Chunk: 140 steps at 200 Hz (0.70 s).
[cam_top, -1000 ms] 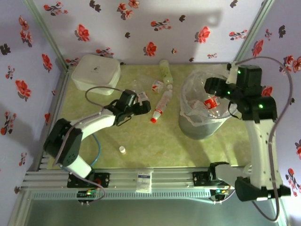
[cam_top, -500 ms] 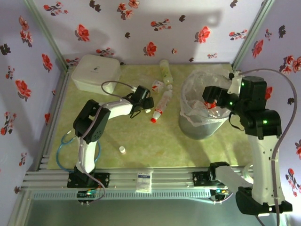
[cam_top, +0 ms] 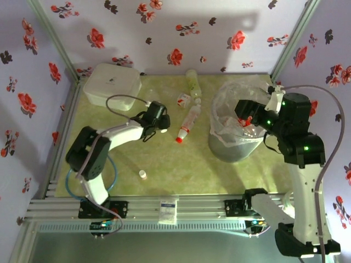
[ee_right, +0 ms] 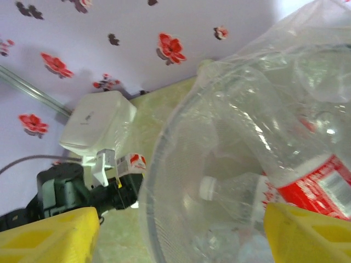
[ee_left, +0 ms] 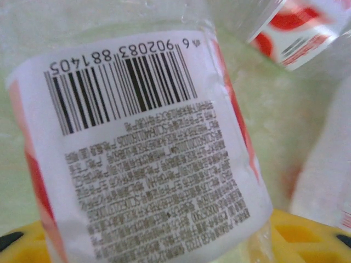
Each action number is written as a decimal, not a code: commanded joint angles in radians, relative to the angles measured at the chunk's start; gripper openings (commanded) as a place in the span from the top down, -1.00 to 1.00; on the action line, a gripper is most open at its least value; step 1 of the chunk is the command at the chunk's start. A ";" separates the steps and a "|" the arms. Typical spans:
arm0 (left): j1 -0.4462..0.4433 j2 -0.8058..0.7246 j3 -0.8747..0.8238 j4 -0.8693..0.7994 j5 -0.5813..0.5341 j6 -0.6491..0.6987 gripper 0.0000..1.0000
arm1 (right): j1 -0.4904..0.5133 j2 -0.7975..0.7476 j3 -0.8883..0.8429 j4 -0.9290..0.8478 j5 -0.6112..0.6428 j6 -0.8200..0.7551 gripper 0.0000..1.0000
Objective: Put the plastic bottles in the bin
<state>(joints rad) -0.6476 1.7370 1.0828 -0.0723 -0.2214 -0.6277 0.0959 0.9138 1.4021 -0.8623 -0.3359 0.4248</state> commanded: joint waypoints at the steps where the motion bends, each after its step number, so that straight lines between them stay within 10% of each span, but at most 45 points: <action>1: 0.007 -0.131 -0.065 0.013 -0.017 0.033 0.11 | 0.002 0.020 -0.037 0.182 -0.123 0.108 -0.56; 95: -0.069 -0.675 -0.452 0.341 0.268 0.091 0.11 | 0.524 0.341 0.062 0.362 0.090 0.122 -0.56; 140: -0.077 -0.766 -0.459 0.336 0.393 0.108 0.11 | 0.593 0.498 0.080 0.482 0.036 0.210 -0.71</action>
<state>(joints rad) -0.7181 1.0046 0.6216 0.2108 0.0746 -0.5606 0.6708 1.3655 1.4418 -0.4690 -0.2932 0.5884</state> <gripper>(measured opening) 0.522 0.845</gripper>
